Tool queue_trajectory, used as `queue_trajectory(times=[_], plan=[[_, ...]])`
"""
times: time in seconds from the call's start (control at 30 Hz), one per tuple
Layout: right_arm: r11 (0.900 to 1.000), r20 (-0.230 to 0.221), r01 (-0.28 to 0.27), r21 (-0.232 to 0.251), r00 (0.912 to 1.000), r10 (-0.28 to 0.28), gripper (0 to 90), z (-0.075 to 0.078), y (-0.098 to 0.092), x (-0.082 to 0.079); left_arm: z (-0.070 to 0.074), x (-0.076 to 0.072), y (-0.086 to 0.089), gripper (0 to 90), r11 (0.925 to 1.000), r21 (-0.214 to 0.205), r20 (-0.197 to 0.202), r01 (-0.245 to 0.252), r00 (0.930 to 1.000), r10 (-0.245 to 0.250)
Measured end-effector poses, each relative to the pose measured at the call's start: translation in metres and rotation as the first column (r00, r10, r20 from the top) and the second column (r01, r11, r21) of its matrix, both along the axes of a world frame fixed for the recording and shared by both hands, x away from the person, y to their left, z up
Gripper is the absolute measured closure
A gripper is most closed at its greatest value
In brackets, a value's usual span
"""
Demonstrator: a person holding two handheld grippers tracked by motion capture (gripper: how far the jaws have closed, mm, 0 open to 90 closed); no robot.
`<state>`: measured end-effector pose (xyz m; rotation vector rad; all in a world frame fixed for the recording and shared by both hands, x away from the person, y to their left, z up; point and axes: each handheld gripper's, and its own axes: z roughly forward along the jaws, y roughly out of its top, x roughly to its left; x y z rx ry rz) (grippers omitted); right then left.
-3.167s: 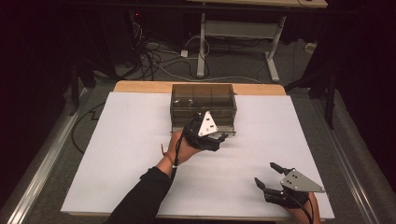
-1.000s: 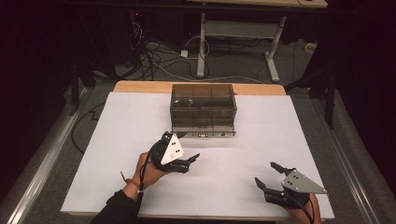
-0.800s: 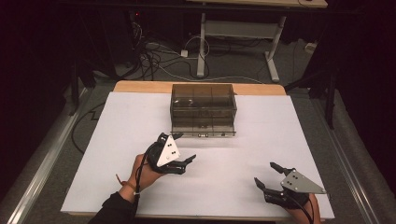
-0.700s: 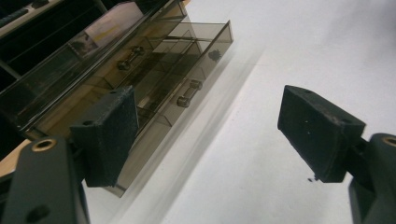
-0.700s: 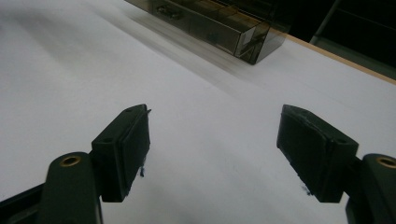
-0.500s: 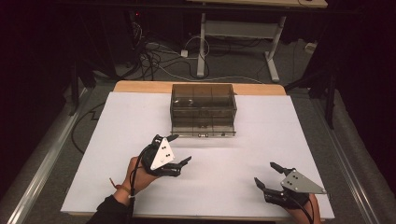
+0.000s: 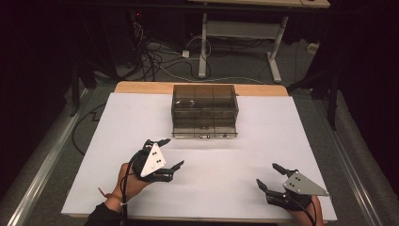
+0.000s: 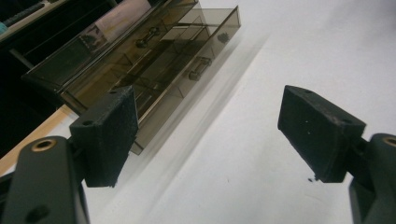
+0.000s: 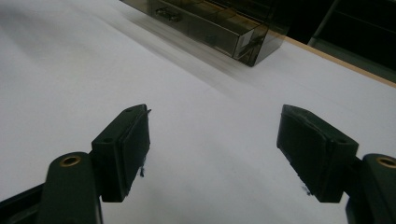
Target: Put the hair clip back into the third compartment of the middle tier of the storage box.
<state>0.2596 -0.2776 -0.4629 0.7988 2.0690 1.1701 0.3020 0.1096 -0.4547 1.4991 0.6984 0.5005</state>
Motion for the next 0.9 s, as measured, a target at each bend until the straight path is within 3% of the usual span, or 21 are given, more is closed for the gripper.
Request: queue_trajectory(times=[0.23,0.9], plan=[[1.0,0.0,0.0,-0.001,1.0,0.0,25.7,0.0,0.0,0.0,-0.011,-0.003,0.008,19.3,0.9993,0.025,-0.02,-0.027,0.9994,0.027],[1.0,-0.002,0.006,0.004,1.0,-0.006,25.7,-0.001,0.0,0.002,-0.034,-0.017,0.041,16.3,0.9987,0.011,-0.068,-0.05,0.9964,0.051]])
